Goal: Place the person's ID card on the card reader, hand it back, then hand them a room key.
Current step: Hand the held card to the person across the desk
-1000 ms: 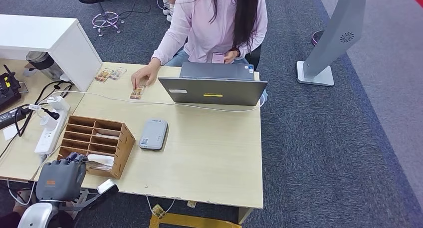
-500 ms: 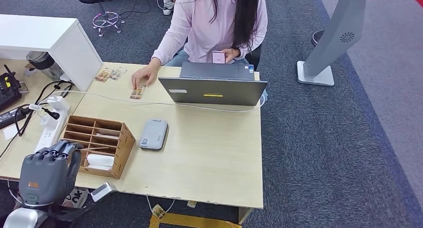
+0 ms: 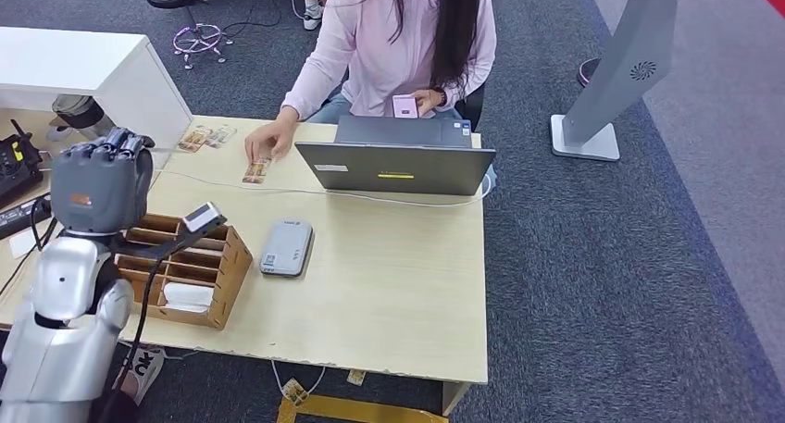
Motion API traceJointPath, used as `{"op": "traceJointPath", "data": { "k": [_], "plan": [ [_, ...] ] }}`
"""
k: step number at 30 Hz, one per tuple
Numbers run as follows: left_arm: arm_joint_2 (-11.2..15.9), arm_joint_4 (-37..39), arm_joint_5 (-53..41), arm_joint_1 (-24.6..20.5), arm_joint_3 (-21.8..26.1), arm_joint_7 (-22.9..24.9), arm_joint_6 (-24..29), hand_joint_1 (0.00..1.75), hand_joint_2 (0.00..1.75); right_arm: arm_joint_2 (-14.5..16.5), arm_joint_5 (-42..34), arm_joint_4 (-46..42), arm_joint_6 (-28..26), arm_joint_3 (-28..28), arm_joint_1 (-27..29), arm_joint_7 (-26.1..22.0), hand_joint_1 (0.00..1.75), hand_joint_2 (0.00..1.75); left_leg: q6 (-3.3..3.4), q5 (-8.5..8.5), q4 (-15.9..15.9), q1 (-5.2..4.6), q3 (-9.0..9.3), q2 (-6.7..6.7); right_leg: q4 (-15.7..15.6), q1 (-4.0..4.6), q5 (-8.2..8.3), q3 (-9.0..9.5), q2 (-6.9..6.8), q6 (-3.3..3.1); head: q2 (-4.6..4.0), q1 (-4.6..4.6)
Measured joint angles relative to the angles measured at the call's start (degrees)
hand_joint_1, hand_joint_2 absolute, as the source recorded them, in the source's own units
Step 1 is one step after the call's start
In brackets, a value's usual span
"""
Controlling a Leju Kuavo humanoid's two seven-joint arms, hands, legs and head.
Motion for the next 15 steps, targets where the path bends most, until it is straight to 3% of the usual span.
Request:
{"op": "traceJointPath", "data": {
  "k": [9, 15],
  "plan": [
    [0.26, 25.51, -4.96, -21.24, -8.96, 2.85, 0.54, 1.75, 1.75, -0.60, 0.70, 0.02, 0.81, 2.47, -0.49, 1.47, 0.00, 1.75, 0.02, 0.03, 0.02, -0.02, -0.07, 0.09, 0.00, 0.00, 0.08, -0.07, 0.11, 0.02, 0.00, 0.00],
    [0.28, 36.16, -4.97, -29.09, -14.79, 4.80, 0.70, 1.75, 1.75, -0.85, 0.77, 0.02, 0.81, 3.47, -0.55, 1.73, 0.00, 1.75, 0.02, 0.02, 0.01, -0.03, -0.10, 0.16, 0.00, 0.00, 0.08, -0.10, 0.18, 0.02, 0.00, -0.01]
  ]
}}
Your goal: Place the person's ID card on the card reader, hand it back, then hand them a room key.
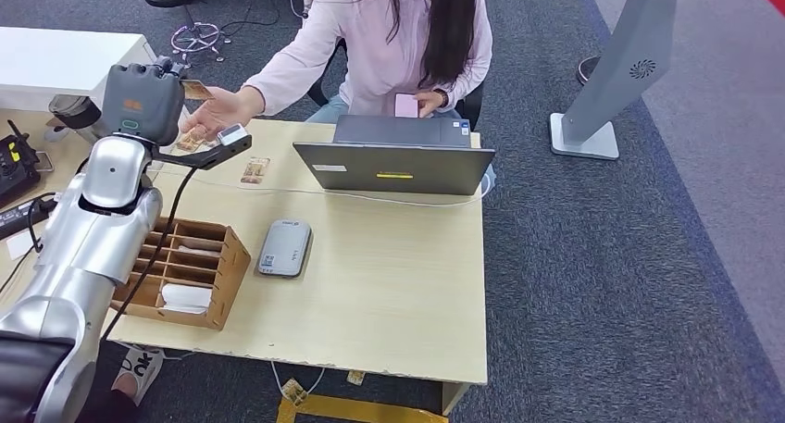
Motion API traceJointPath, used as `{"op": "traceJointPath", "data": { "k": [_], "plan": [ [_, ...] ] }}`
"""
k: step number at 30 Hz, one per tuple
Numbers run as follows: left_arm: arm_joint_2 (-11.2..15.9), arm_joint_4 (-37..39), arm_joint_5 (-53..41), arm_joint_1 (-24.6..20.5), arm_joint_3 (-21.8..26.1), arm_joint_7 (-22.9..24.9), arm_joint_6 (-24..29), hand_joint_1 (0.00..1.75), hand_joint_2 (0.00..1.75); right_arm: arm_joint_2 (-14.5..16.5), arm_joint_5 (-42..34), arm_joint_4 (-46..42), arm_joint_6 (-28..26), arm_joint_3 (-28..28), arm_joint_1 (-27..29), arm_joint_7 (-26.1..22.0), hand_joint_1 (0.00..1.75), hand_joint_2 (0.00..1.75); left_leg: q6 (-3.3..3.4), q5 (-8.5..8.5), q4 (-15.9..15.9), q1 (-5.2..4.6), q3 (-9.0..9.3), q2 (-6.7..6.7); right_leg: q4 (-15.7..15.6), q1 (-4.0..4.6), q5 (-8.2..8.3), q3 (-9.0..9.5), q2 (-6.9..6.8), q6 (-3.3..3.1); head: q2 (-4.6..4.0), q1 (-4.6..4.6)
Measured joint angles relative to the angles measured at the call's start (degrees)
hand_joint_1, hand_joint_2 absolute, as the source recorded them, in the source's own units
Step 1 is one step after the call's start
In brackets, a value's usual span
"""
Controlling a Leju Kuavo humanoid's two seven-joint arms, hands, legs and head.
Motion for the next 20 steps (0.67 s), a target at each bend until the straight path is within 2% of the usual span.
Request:
{"op": "traceJointPath", "data": {
  "k": [6, 10, 15, 20],
  "plan": [
    [0.25, 4.68, 0.00, -2.30, -1.74, 0.66, 1.22, 1.75, 1.75, -0.16, -0.15, 0.00, 0.08, 0.48, 0.01, 0.09, 0.00, 1.75, 0.00, 0.00, -0.01, 0.01, -0.01, 0.04, 0.00, 0.00, 0.00, -0.03, 0.05, 0.00, 0.00, 0.00],
    [0.61, 5.82, 0.04, -2.33, -2.09, 0.89, 1.72, 0.00, 1.75, -0.19, -0.16, 0.01, 0.22, 0.80, 0.01, 0.09, 0.00, 1.75, 0.00, 0.00, -0.01, 0.01, -0.04, 0.06, 0.01, 0.00, 0.00, -0.06, 0.10, 0.00, 0.00, 0.00],
    [1.45, 4.87, 1.53, -0.39, -2.02, -0.56, 5.16, 0.00, 1.75, -0.19, -0.89, 0.02, 0.22, 1.05, 0.02, 0.08, 0.00, 1.75, 0.00, 0.00, -0.03, -0.02, -0.07, 0.05, 0.02, 0.00, -0.01, -0.06, 0.09, 0.00, 0.00, 0.01],
    [1.89, -6.39, 7.44, 10.49, 0.03, -4.57, 10.20, 0.00, 1.75, -0.19, -2.27, 0.01, 0.04, 1.15, 0.09, 0.35, 0.00, 1.75, -0.01, -0.08, -0.06, -0.05, -0.06, 0.16, 0.02, -0.02, -0.04, -0.07, 0.21, 0.01, 0.00, 0.06]
  ]
}}
